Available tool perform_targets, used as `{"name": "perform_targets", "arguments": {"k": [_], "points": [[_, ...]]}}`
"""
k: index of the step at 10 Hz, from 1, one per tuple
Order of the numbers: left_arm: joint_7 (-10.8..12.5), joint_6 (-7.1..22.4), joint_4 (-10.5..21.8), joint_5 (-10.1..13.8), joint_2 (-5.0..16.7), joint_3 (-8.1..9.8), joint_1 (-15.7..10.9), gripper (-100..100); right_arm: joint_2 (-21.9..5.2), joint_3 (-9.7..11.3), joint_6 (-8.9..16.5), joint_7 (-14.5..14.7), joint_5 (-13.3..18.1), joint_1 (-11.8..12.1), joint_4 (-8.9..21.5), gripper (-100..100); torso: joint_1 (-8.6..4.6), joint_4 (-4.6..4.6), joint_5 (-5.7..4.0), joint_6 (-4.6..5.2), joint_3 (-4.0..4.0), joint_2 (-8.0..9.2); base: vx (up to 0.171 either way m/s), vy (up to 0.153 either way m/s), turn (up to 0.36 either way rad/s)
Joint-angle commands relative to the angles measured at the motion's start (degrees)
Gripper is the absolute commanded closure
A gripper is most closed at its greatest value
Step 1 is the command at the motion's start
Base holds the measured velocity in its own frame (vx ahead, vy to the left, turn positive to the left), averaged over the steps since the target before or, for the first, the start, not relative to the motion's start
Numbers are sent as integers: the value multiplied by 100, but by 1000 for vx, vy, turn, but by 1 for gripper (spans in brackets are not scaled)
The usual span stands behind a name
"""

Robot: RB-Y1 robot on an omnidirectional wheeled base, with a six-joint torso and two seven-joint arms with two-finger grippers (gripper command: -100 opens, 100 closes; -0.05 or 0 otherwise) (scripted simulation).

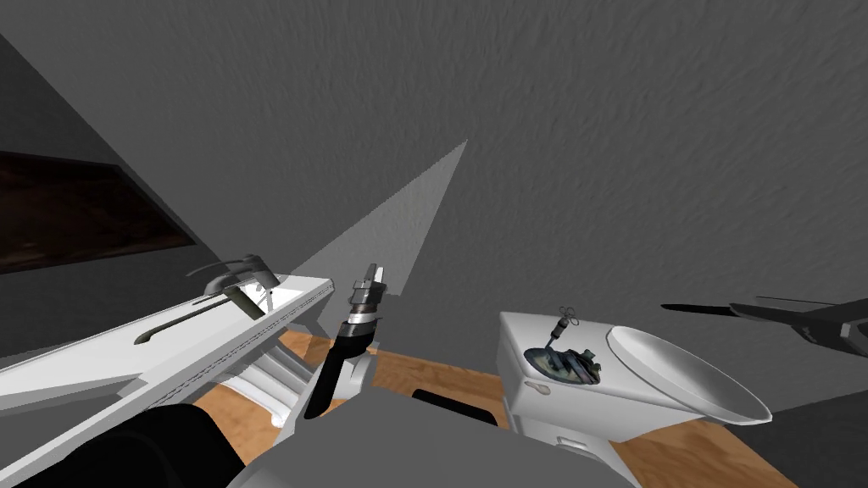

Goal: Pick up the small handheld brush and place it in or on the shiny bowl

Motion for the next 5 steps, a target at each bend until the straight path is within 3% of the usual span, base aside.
{"name": "perform_targets", "arguments": {"k": [1, 5], "points": [[0, 0, 0, 0, 0, 0, 0, 0, -128, -77, -18, -115, 1, 210, -1, 100, 0, 0, 0, 0, 0, 0, 27, -81, -103], [0, 0, 0, 0, 0, 0, 0, 0, -421, -12, -38, -248, 6, 611, -2, 100, 12, -2, 2, -2, -4, -6, 28, -70, -82]]}}
